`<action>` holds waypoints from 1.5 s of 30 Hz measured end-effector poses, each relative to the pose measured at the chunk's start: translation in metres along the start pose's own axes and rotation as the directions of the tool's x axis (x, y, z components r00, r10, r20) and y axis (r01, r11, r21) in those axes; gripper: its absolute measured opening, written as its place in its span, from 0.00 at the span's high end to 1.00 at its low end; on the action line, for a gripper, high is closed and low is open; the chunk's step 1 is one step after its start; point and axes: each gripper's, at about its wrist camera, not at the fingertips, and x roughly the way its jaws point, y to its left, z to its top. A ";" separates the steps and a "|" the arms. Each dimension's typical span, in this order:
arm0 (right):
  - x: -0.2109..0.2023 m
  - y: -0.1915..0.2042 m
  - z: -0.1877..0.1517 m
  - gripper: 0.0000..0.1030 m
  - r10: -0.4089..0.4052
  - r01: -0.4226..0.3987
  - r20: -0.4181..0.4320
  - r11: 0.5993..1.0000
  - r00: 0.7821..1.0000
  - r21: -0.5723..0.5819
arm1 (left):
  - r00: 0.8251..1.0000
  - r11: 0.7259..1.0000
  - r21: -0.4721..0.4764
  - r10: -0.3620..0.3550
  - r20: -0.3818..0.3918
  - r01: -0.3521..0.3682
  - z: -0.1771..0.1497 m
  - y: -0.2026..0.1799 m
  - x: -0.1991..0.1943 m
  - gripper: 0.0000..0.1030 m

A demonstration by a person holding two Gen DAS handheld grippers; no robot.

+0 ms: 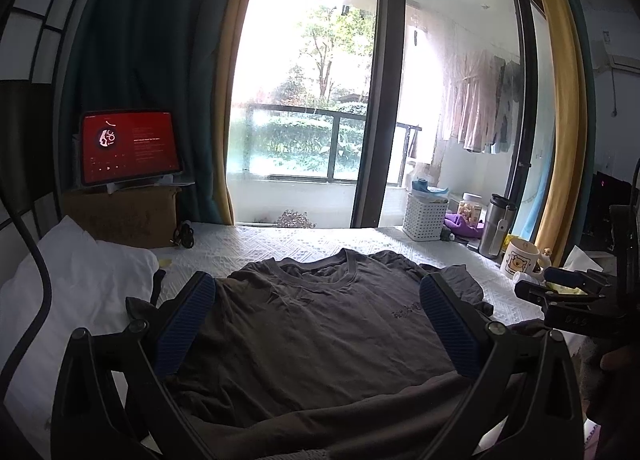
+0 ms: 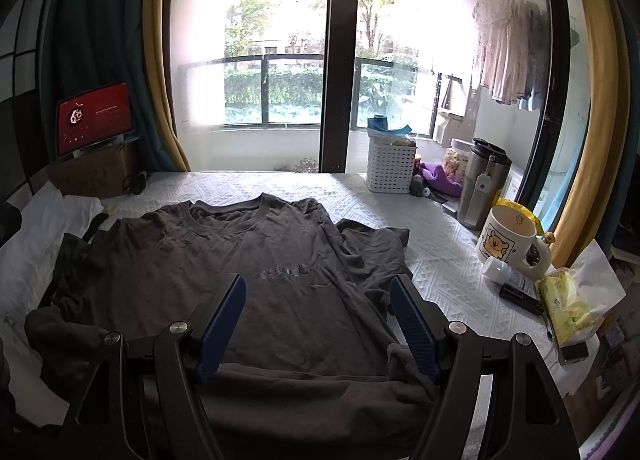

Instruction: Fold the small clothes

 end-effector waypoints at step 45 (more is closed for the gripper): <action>-0.001 0.001 0.002 0.26 -0.003 0.003 -0.002 1.000 1.000 -0.009 | 1.000 1.000 0.006 0.002 0.009 -0.002 -0.002 -0.002 -0.002 0.02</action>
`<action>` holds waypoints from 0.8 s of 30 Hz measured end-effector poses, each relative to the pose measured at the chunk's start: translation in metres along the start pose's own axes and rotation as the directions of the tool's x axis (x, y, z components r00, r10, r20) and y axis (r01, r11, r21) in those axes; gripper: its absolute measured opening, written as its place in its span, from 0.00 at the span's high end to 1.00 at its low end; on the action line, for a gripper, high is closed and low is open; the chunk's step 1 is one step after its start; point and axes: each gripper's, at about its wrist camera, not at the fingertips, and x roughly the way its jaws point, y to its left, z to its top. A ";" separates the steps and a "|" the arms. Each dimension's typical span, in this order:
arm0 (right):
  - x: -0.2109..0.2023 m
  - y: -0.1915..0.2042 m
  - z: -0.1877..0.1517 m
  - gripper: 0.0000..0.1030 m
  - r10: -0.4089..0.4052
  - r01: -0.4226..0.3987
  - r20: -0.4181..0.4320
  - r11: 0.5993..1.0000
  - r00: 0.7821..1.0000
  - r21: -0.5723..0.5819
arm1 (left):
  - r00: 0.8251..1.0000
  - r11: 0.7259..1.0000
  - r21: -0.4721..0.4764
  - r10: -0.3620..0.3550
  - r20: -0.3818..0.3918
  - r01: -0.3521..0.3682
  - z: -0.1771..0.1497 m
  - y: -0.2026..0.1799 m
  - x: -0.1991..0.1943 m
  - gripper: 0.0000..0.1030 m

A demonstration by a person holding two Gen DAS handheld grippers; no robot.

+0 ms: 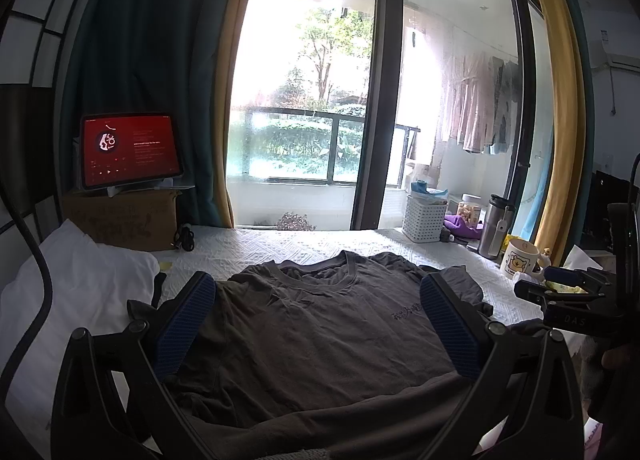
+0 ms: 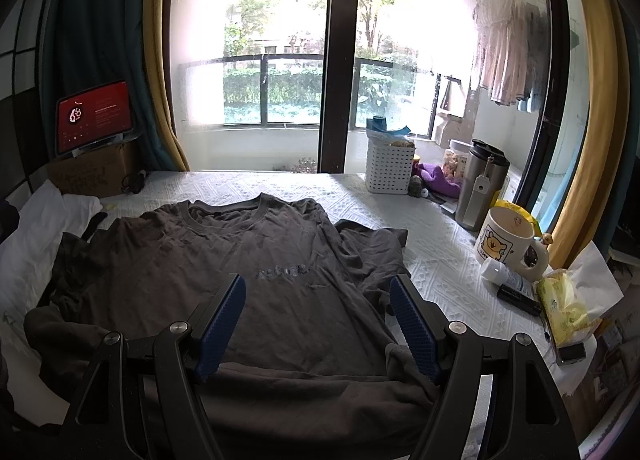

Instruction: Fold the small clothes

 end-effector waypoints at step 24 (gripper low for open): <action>0.017 -0.014 0.012 0.26 -0.012 0.012 0.012 1.000 1.000 -0.011 | 1.000 0.999 0.054 -0.005 0.005 0.005 0.006 -0.002 0.013 0.02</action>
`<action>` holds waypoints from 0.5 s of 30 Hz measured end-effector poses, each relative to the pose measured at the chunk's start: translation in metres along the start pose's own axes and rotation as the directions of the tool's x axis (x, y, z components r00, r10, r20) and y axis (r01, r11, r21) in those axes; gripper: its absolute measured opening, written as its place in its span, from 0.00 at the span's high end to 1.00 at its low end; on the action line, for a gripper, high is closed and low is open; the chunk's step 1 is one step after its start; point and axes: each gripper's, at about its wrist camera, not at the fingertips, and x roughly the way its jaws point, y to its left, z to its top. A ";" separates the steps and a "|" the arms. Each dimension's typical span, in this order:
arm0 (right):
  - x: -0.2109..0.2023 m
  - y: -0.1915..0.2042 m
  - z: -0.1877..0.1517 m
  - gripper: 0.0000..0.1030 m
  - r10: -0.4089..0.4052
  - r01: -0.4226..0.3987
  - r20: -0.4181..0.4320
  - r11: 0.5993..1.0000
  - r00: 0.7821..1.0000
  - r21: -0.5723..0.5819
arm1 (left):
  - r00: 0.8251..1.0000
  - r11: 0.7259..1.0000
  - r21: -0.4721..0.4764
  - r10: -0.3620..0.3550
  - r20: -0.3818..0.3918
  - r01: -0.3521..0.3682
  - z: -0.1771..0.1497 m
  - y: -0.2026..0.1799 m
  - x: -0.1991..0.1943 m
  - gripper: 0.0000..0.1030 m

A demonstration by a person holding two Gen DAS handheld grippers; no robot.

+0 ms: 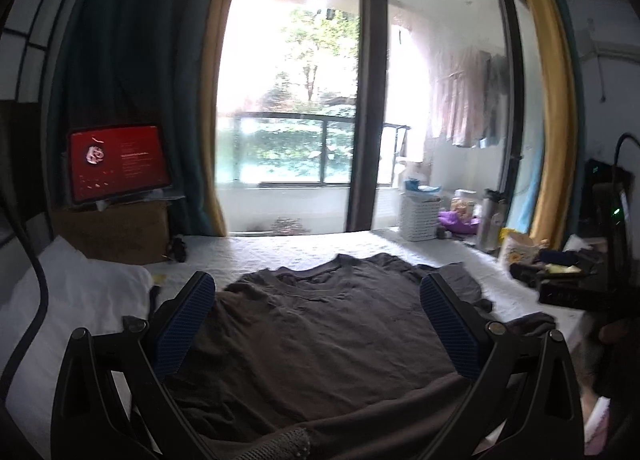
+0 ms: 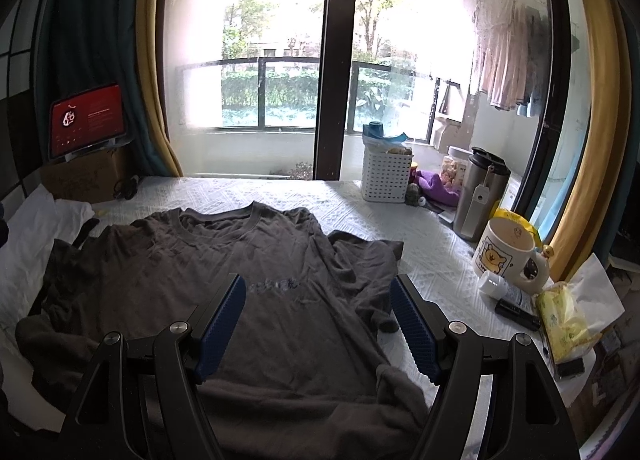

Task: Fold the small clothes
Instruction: 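Move the right tool to the sleeve and close its fingers on it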

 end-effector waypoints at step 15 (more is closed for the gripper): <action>0.075 -0.025 0.022 0.26 -0.040 0.042 -0.099 0.999 0.994 0.013 | 0.981 0.989 -0.082 0.107 -0.159 -0.121 -0.009 0.035 0.068 0.02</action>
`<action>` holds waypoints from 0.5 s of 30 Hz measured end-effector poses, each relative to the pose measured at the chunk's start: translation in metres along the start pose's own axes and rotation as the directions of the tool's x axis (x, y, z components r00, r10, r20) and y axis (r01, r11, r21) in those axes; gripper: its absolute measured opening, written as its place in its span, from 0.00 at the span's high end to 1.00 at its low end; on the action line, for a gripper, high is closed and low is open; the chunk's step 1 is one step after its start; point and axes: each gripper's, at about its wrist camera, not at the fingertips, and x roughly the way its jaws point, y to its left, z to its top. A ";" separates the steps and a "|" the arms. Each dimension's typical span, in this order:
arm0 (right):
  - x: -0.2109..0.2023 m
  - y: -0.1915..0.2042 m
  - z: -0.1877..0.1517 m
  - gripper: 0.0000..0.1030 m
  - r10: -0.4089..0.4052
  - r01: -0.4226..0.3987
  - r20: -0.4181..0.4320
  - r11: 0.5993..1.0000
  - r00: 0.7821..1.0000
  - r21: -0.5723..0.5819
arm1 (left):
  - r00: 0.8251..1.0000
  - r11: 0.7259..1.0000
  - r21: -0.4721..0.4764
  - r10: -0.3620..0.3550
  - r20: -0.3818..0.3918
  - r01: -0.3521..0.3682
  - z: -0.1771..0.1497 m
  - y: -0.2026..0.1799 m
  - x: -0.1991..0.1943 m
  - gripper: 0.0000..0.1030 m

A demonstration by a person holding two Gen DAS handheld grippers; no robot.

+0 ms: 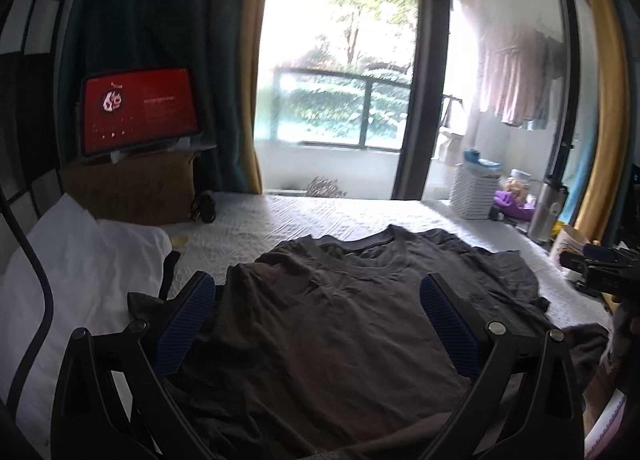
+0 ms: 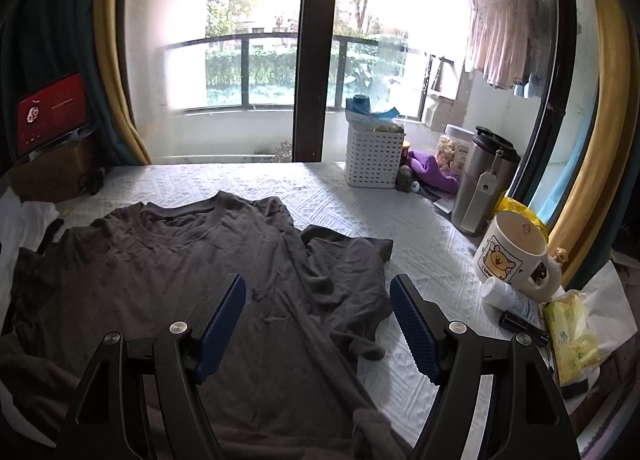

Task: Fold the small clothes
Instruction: 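Move the right tool to the sleeve and close its fingers on it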

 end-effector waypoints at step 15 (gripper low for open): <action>0.060 -0.036 0.039 0.26 -0.022 0.023 -0.058 0.999 0.998 0.023 | 0.997 0.999 -0.019 0.037 -0.075 -0.038 0.029 -0.003 0.058 0.02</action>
